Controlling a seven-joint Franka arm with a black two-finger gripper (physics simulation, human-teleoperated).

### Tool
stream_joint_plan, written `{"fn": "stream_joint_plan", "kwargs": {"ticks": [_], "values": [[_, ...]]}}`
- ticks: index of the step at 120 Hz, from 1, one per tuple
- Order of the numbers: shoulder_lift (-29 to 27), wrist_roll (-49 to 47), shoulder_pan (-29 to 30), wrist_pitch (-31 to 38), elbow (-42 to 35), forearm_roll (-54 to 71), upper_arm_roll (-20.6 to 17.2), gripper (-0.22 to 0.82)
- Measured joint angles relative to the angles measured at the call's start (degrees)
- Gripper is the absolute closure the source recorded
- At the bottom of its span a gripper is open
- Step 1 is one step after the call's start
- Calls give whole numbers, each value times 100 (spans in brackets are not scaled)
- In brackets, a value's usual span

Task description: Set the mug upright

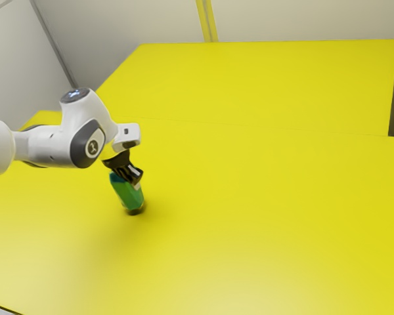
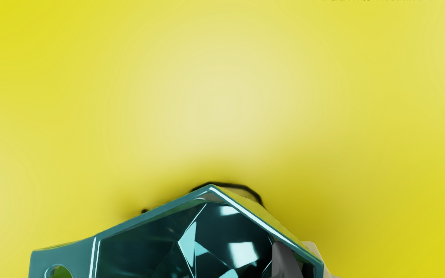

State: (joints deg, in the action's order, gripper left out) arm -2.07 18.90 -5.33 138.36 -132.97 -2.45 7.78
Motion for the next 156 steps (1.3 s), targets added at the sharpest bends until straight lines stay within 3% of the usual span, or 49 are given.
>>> {"fn": "stream_joint_plan", "kwargs": {"ticks": [41,63,80,116,156], "values": [[224,-610,2,125,57,-7,48,78],[221,-782,67,106,86,-60,9,49],[219,-906,93,-46,291,-103,1,35],[32,-1229,114,-803,706,-130,-22,21],[40,-1233,-130,-2414,2737,-56,-93,4]]}}
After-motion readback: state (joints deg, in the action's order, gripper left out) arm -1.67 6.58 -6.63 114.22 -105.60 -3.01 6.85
